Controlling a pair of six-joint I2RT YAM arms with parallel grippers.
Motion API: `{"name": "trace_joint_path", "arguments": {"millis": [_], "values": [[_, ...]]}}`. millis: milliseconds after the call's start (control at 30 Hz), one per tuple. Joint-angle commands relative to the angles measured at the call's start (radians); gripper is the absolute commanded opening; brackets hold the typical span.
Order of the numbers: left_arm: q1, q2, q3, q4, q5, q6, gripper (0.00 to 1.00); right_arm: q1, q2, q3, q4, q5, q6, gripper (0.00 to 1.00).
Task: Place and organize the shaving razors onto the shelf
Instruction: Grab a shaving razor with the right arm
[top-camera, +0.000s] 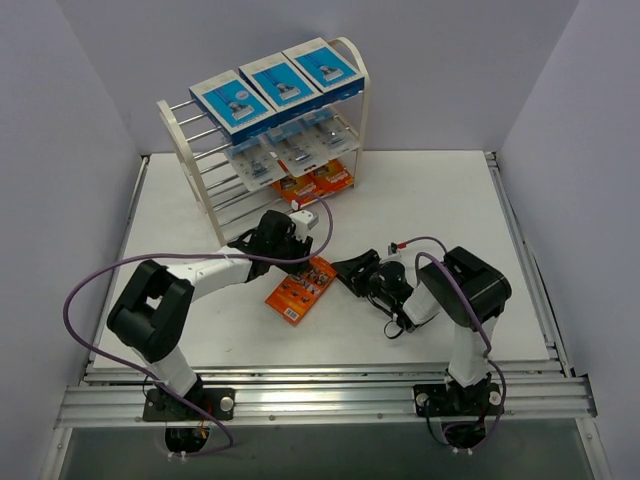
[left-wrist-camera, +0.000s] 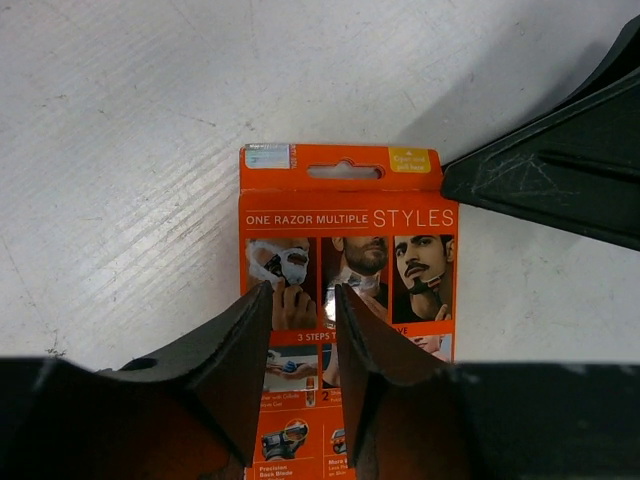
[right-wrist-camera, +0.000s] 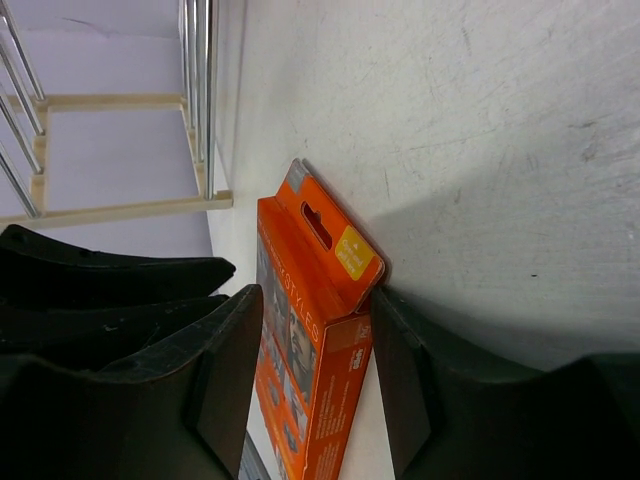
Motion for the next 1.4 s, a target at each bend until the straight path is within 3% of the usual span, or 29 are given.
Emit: {"name": "trace_joint_path", "arguments": {"millis": [0,333,500,800,1367], "values": [[0.002,0.024,0.055,-0.035,0.009,0.008,0.4,-0.003,0.055,-0.004,0.016,0.025,0.011,0.43],[0.001,0.066,0.078,-0.078,-0.042,0.026,0.32,-0.004,0.087,0.019,0.016,0.026,0.022,0.38],[-0.005,0.086,0.084,-0.09,-0.04,0.041,0.21,-0.003,0.095,0.042,0.01,0.019,0.033,0.35],[-0.028,0.095,0.09,-0.1,-0.04,0.055,0.16,0.003,0.069,0.104,-0.06,-0.018,-0.012,0.28],[-0.044,0.081,0.102,-0.123,-0.072,0.066,0.14,0.016,-0.071,0.188,-0.333,-0.069,-0.216,0.0]]}}
